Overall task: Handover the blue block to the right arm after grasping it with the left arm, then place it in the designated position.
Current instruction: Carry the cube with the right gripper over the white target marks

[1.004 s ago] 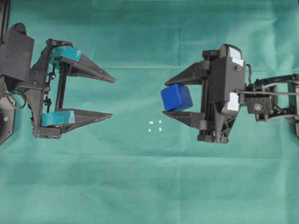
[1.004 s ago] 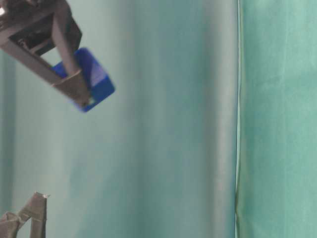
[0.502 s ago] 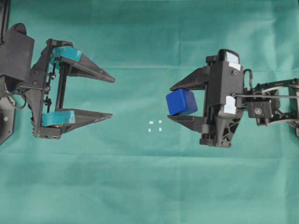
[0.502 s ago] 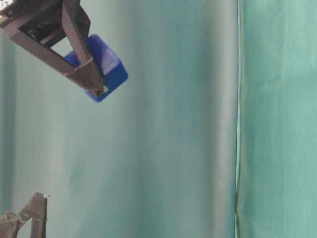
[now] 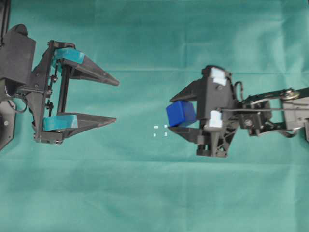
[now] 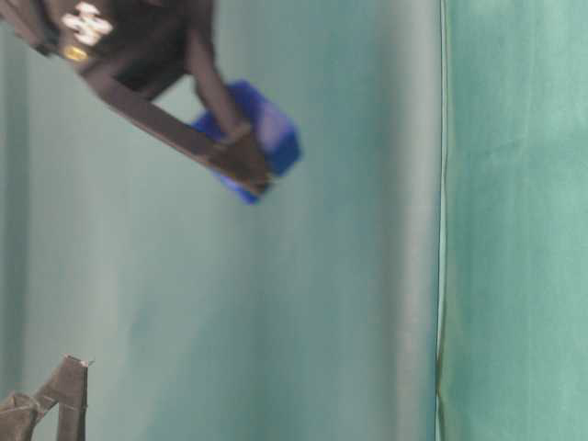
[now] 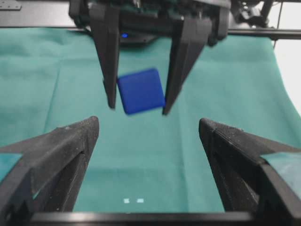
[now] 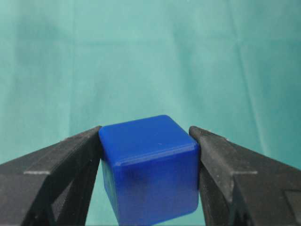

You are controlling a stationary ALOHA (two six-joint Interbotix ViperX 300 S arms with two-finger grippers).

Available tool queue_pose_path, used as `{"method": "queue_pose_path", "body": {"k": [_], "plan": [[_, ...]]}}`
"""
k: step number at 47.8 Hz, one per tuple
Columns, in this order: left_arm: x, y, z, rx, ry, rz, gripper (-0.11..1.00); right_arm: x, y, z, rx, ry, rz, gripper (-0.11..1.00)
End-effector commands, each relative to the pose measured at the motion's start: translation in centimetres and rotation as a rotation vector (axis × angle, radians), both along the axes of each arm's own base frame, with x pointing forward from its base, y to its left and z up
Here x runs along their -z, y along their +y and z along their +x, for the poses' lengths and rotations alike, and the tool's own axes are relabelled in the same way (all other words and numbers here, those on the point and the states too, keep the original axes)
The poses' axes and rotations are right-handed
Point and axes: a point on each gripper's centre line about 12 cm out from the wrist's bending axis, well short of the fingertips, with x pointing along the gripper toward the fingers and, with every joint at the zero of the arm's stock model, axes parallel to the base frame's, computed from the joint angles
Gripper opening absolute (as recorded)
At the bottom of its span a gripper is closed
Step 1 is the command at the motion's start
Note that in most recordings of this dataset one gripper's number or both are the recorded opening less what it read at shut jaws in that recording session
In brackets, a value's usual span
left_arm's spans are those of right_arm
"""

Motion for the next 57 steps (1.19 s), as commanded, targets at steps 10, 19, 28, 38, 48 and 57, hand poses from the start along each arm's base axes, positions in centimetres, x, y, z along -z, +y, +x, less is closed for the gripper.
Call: {"method": "queue_pose_path", "body": {"k": [10,19,28,38,48,57], "plan": [[-1.0,-0.1,0.0,0.005,-0.032,0.001,1.0,2.8,0.2,2.0,-0.021,0.015,0.02,0.61],[-1.0,-0.1,0.0,0.005,-0.029,0.002,1.0,6.0,0.1,3.5,-0.035,0.036,0.042,0.61],[-0.9,-0.1,0.0,0.005,-0.026,0.002,1.0,8.6,-0.4,4.6,-0.042,0.051,0.059,0.61],[-0.9,-0.1,-0.1,0.005,-0.025,0.002,1.0,11.1,-0.5,5.6,-0.061,0.05,0.082,0.61],[-0.9,-0.1,0.0,0.005,-0.026,0.002,1.0,12.6,-0.9,6.3,-0.069,0.042,0.1,0.61],[-0.9,-0.1,-0.1,0.005,-0.025,0.002,1.0,13.8,-1.4,6.8,-0.07,0.032,0.117,0.61]]}}
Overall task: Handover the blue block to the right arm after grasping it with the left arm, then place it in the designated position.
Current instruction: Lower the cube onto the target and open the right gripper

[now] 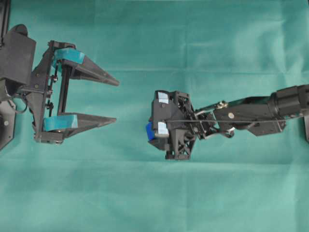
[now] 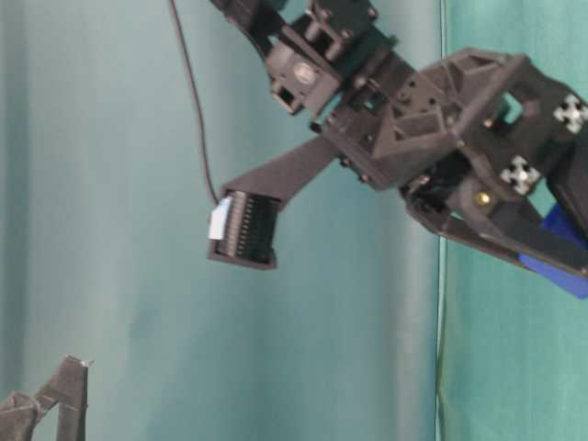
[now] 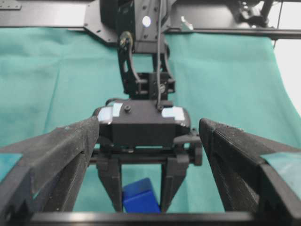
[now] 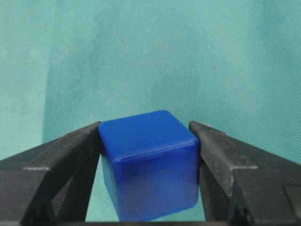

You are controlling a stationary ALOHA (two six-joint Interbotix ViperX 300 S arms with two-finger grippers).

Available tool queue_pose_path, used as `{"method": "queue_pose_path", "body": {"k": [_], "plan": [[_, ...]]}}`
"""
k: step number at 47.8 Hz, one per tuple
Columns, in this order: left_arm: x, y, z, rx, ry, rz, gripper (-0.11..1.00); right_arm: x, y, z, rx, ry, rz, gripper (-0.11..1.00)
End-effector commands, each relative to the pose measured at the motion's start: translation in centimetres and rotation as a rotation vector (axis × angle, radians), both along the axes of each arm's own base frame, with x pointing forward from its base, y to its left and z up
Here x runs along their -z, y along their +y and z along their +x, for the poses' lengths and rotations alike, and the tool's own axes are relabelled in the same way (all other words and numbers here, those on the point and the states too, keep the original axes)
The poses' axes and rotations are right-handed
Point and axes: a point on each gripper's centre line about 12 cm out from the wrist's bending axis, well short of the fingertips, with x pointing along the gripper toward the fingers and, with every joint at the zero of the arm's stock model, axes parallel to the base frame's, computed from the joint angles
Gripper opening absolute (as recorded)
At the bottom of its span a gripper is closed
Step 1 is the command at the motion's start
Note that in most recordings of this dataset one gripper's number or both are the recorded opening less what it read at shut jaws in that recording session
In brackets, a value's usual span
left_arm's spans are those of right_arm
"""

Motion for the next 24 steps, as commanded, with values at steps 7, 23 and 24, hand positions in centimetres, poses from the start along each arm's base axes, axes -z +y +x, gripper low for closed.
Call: {"method": "queue_pose_path", "body": {"k": [7,23,24], "plan": [[-0.8,-0.1,0.0,0.005,-0.025,0.002,1.0,-0.4,-0.6,1.0,-0.001,-0.062,0.026,0.61],[-0.9,-0.1,0.0,0.005,-0.026,0.002,1.0,1.0,-1.1,1.4,0.003,-0.053,0.036,0.61],[-0.9,-0.1,0.0,0.005,-0.028,0.002,1.0,1.0,-1.1,1.4,0.004,-0.054,0.036,0.61]]}}
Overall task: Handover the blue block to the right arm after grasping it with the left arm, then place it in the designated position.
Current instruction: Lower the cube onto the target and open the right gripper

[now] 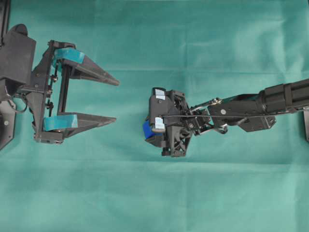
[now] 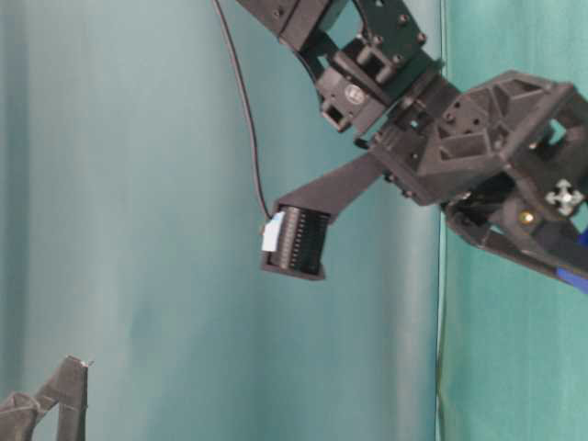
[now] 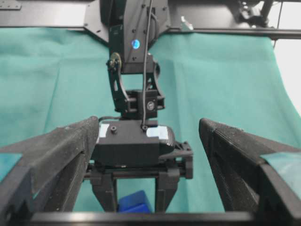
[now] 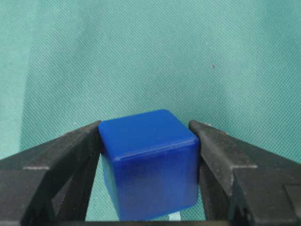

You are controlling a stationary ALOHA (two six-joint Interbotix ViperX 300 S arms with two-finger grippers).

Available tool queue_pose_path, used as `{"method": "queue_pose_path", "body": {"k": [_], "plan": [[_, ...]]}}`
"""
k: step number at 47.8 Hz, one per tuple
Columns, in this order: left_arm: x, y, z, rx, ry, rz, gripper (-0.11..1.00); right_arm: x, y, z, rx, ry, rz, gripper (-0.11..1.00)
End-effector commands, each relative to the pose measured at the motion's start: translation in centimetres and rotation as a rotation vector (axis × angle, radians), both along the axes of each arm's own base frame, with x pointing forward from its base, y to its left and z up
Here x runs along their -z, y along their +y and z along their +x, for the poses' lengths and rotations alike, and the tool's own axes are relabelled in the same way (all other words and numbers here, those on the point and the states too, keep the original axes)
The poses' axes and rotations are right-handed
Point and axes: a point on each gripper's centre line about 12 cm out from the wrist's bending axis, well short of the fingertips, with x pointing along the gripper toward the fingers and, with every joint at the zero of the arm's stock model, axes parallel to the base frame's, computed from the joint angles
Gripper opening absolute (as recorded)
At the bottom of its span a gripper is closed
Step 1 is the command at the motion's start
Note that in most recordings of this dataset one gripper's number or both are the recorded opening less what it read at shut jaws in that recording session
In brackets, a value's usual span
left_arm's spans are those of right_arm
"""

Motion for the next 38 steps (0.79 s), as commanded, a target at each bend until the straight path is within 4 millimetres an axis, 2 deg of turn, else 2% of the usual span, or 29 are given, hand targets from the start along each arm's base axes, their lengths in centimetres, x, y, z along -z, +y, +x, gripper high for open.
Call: {"method": "queue_pose_path", "body": {"k": [1,33,35,38], "plan": [[-0.89,-0.13,0.0,0.005,-0.026,0.002,1.0,-1.34,-0.17,0.73,0.005,-0.041,0.004,0.61],[-0.94,-0.13,-0.04,0.005,-0.028,0.003,1.0,-1.94,-0.2,0.91,-0.004,-0.06,-0.002,0.62],[-0.94,-0.13,-0.04,0.005,-0.028,0.003,1.0,-1.97,-0.22,0.93,0.001,-0.059,0.001,0.66],[-0.87,-0.13,-0.05,0.005,-0.026,0.003,1.0,-2.15,-0.26,0.98,0.008,-0.06,0.003,0.82]]}}
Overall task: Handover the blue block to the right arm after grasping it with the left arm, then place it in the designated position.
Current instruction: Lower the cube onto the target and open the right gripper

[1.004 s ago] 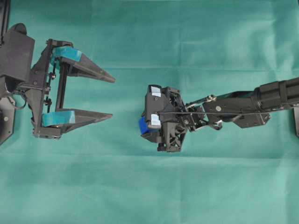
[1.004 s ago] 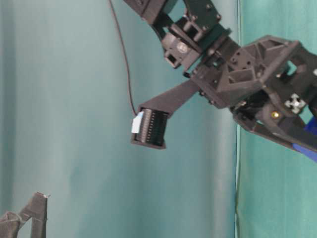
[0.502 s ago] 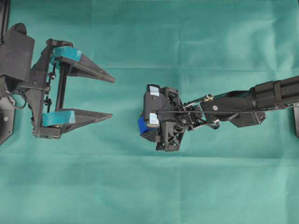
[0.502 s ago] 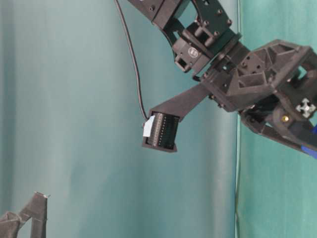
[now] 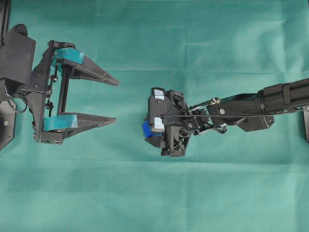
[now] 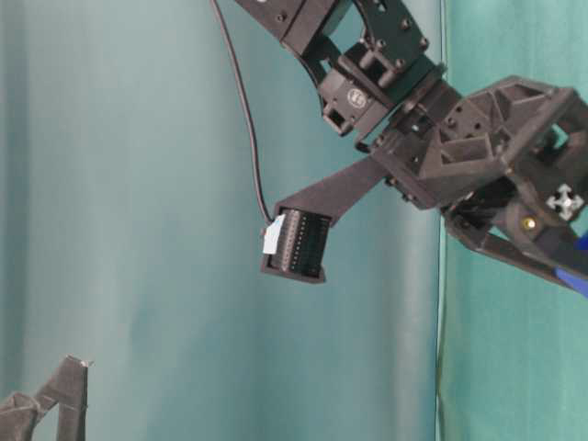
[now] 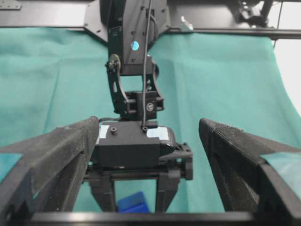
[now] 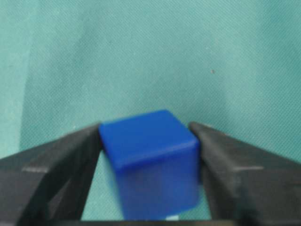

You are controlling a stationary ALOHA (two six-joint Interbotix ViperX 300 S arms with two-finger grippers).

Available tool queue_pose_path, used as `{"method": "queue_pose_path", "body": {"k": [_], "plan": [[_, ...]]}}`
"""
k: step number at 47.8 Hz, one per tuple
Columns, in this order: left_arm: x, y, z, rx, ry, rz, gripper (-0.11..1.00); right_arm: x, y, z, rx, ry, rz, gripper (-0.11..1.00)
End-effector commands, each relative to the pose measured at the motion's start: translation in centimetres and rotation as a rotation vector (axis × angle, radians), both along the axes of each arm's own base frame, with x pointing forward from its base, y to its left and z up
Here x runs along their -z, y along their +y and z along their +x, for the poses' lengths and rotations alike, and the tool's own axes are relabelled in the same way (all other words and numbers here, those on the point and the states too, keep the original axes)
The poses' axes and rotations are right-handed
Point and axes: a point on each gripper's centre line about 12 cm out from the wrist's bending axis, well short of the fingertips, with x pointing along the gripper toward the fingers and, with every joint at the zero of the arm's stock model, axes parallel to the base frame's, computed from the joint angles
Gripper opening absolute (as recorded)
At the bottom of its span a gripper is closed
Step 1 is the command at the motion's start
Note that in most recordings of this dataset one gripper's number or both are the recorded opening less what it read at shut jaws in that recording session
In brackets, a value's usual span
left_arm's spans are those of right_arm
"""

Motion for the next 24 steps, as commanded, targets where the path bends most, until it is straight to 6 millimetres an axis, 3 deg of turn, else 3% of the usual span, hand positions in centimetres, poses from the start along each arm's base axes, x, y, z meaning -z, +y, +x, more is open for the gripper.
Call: {"method": "queue_pose_path", "body": {"k": [1,5,12,24], "plan": [[-1.0,-0.1,0.0,0.005,-0.029,0.003,1.0,-2.0,-0.2,0.8,0.012,-0.05,0.005,0.86],[-0.9,-0.1,0.0,0.005,-0.028,0.003,1.0,-2.3,-0.3,0.7,0.019,-0.042,-0.002,0.95],[-0.9,-0.1,0.0,0.005,-0.028,0.003,1.0,-2.7,-0.4,0.6,0.026,-0.038,-0.009,0.93],[-0.9,-0.1,0.0,0.005,-0.028,0.003,1.0,-5.2,-0.5,0.2,0.037,-0.063,-0.025,0.94]]}}
